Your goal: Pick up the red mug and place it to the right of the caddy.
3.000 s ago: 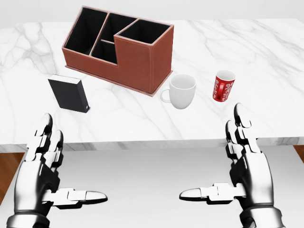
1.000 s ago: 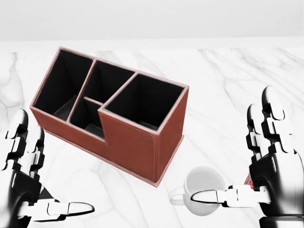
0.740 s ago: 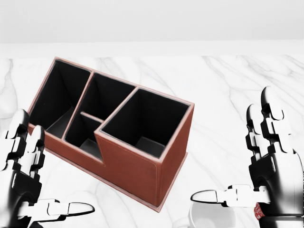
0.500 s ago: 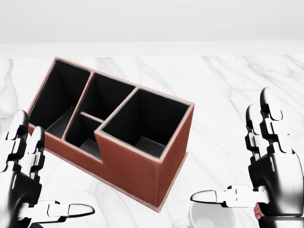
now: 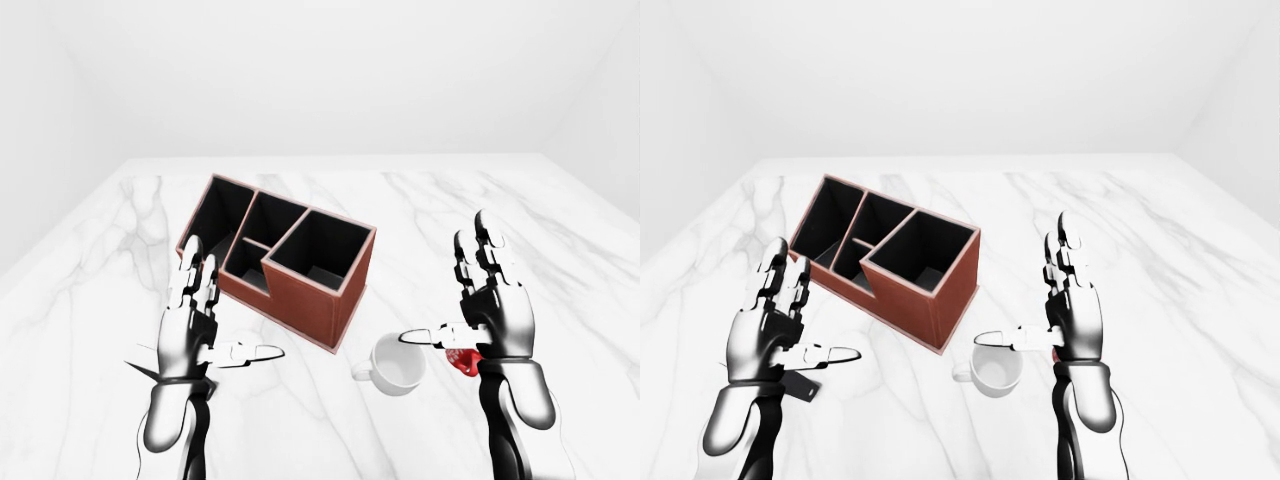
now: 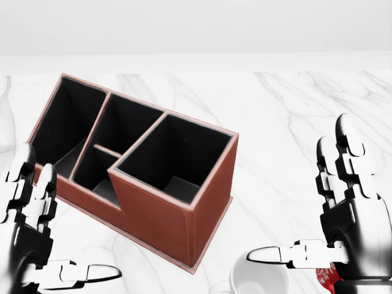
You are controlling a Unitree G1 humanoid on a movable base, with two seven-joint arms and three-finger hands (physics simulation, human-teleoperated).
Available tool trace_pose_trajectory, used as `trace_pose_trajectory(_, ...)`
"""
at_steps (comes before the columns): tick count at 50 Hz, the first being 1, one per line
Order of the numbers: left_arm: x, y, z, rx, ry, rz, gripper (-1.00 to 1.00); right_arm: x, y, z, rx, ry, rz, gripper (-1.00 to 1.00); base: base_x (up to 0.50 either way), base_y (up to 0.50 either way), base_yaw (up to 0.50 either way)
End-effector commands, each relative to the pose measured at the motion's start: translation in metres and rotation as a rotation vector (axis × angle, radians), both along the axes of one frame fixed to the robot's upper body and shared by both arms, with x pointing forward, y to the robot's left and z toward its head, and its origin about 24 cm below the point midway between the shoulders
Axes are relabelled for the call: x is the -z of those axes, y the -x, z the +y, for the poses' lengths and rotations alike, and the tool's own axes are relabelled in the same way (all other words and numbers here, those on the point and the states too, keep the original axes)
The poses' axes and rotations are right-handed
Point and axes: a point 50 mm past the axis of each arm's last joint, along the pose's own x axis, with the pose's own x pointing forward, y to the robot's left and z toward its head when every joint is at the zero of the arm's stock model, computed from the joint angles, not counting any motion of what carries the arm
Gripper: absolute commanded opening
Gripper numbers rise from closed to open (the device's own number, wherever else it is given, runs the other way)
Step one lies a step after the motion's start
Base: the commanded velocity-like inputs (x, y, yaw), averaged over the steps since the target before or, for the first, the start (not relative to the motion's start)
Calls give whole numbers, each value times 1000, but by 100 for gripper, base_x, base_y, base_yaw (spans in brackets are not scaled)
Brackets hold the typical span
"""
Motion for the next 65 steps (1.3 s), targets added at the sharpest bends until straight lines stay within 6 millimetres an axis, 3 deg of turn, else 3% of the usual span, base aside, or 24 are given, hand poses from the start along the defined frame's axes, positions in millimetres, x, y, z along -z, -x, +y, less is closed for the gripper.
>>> trace_pose_trajectory(1, 1, 1, 0, -1, -4, 0, 100, 1, 0, 0, 1, -6, 2, 100, 0, 0, 0)
trace_pose_trajectory(7, 1, 0, 2, -3, -2, -2, 100, 1, 0, 0, 3, -7, 5, 100, 0, 0, 0)
trace_pose_trajectory(10, -22, 3, 2, -7, -17, -84, 100, -1, 2, 0, 6, -11, -5, 100, 0, 0, 0)
trace_pose_trajectory(11, -2, 0, 1, 1, -5, 0, 100, -2, 5, -1, 6, -14, -9, 100, 0, 0, 0)
trace_pose_trajectory(13, 2, -1, 1, 0, -6, 1, 100, -3, 9, 0, 4, -8, -9, 100, 0, 0, 0)
trace_pose_trajectory(15, -17, 1, 1, -2, -16, -63, 100, -3, 13, -2, 1, -7, -8, 100, 0, 0, 0)
trace_pose_trajectory(20, -25, 4, 3, -9, -13, -101, 100, -8, 23, -8, -2, -4, -28, 100, 0, 0, 0)
trace_pose_trajectory(23, -21, 1, 2, -6, -11, -84, 100, -30, 35, -14, -2, 44, -123, 100, 0, 0, 0)
trace_pose_trajectory(24, -5, -1, 1, 1, -1, -9, 100, -39, 41, -15, -25, 43, -170, 100, 0, 0, 0)
trace_pose_trajectory(26, 2, -1, 0, 6, 1, 5, 100, -73, 62, -18, -93, 41, -364, 100, 0, 0, 0)
trace_pose_trajectory(28, 5, -2, 0, 6, 0, 6, 100, -85, 70, -21, -86, 70, -433, 100, 0, 0, 0)
trace_pose_trajectory(34, 5, -2, -2, 13, -2, 7, 100, -121, 81, -51, -80, -70, -488, 100, 0, 0, 0)
trace_pose_trajectory(36, 6, -1, -3, 14, -1, 8, 100, -128, 84, -56, -90, -105, -483, 100, 0, 0, 0)
trace_pose_trajectory(40, 5, -1, -3, 15, -2, 6, 100, -134, 90, -60, -67, 5, -468, 100, 0, 0, 0)
trace_pose_trajectory(48, 6, -1, -3, 15, -2, 7, 100, -156, 98, -60, -68, 136, -601, 100, 0, 0, 0)
trace_pose_trajectory(54, 6, -2, -1, 10, 1, 9, 100, -161, 99, -55, -85, 282, -612, 100, 0, 0, 0)
trace_pose_trajectory(55, -8, -2, -1, 8, -2, -21, 100, -158, 97, -53, -92, 317, -586, 100, 0, 0, 0)
trace_pose_trajectory(59, 6, -2, -1, 11, 2, 6, 100, -148, 92, -50, -87, 425, -528, 100, 0, 0, 0)
trace_pose_trajectory(61, -13, -2, 0, 6, -5, -46, 100, -148, 92, -49, -91, 456, -532, 100, 0, 0, 0)
trace_pose_trajectory(63, -17, -1, 0, 5, -8, -63, 100, -147, 92, -48, -102, 487, -525, 100, 0, 0, 0)
trace_pose_trajectory(65, 4, -3, 0, 9, 4, 7, 100, -136, 87, -44, -123, 591, -437, 100, 0, 0, 0)
